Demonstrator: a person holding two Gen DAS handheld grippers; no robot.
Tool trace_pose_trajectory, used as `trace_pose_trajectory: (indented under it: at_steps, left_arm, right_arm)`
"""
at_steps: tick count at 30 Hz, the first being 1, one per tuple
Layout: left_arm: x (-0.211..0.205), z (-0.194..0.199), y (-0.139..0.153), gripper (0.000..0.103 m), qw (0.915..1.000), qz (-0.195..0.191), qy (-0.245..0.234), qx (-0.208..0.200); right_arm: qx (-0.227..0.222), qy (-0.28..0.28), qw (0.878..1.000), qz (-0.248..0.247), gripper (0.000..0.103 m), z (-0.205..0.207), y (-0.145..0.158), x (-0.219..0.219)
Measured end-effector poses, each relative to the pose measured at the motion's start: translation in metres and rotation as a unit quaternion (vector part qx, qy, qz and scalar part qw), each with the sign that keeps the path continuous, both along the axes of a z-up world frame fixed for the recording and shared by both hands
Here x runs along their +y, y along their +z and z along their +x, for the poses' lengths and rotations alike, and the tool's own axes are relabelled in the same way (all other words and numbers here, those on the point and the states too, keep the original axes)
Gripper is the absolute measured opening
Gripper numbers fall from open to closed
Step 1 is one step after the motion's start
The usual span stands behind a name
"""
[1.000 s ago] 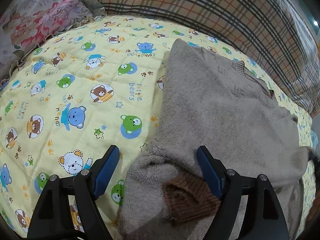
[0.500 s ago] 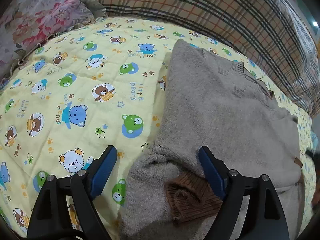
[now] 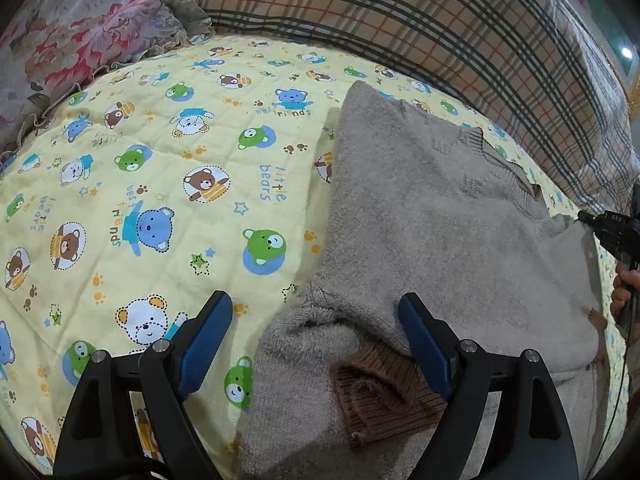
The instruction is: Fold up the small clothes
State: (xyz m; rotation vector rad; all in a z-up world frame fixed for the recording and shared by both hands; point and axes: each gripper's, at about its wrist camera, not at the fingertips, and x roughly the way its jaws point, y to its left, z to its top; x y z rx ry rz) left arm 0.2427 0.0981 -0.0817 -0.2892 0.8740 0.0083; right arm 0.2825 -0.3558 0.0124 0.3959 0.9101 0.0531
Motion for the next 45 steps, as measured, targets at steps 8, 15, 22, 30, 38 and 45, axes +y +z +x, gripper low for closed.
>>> trace_pose_trajectory:
  at_steps: [8, 15, 22, 30, 38, 45]
  left_arm:
    - [0.012, -0.016, 0.007, 0.086, 0.9994, -0.029, -0.003, 0.016]
    - [0.011, -0.081, 0.008, 0.086, 0.9983, -0.008, -0.03, 0.048]
    - [0.005, -0.16, 0.005, 0.086, 0.9946, 0.028, -0.064, 0.077]
    - [-0.007, -0.232, 0.002, 0.086, 0.9915, 0.035, -0.089, 0.088]
    - [-0.033, -0.302, -0.001, 0.078, 0.9797, 0.075, -0.158, 0.099]
    - [-0.006, -0.324, 0.0, 0.069, 0.9847, 0.016, -0.135, 0.108]
  right_arm:
    - [0.027, -0.086, 0.995, 0.042, 0.009, -0.044, -0.017, -0.033]
    - [0.035, -0.049, 0.996, 0.072, 0.058, -0.146, -0.014, -0.011]
    - [0.03, -0.042, 0.996, 0.074, 0.059, -0.263, -0.003, 0.008]
    - [-0.001, -0.041, 0.997, 0.065, 0.069, -0.354, 0.018, 0.028]
    - [-0.016, -0.05, 0.994, 0.096, 0.076, -0.42, 0.017, 0.036]
    - [-0.023, -0.057, 0.991, 0.115, 0.078, -0.457, 0.016, 0.026]
